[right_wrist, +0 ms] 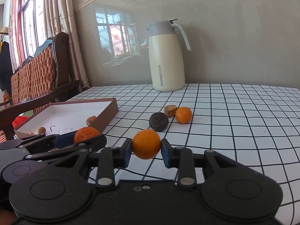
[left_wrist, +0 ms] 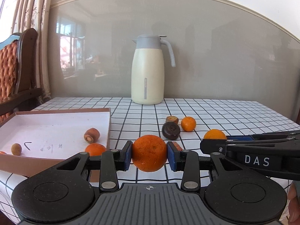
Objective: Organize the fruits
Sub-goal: 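Carry both held oranges over the white box, then open both tools to drop the oranges into the box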
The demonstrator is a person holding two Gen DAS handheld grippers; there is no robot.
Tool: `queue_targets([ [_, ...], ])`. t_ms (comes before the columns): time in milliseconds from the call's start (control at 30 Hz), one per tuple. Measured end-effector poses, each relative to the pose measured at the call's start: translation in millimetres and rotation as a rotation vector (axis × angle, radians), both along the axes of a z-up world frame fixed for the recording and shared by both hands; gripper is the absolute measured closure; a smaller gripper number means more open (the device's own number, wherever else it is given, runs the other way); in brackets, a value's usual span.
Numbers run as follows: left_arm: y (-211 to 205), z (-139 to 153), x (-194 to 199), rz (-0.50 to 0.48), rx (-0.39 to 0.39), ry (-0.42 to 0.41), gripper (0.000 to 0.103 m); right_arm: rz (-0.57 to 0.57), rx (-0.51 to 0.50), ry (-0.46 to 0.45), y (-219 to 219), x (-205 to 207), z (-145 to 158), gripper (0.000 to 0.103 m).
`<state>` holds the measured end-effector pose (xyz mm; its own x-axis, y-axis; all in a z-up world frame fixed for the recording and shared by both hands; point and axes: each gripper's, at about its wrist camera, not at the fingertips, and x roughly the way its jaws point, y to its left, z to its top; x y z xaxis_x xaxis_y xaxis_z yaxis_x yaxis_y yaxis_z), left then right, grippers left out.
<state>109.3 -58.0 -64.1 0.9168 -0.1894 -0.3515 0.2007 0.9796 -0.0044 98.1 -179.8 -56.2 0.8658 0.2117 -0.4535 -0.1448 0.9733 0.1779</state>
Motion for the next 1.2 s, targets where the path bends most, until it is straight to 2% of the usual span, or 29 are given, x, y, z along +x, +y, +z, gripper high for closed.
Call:
queue_targets([
  [467, 48.9, 7.0, -3.5, 0.119, -0.013, -0.045, 0.064, 0.092, 0.020, -0.034, 45.9, 14.7, 6.0, 0.078],
  [767, 89.3, 12.5, -6.8, 0.213, -0.033, -0.076, 0.064, 0.161, 0.014, -0.098, 85.9, 19.0, 12.9, 0.078],
  [1200, 148.3, 11.3, 3.9, 0.358, -0.029, -0.084, 0.064, 0.170, 0.041, -0.134, 121.7, 42.6, 12.8, 0.078],
])
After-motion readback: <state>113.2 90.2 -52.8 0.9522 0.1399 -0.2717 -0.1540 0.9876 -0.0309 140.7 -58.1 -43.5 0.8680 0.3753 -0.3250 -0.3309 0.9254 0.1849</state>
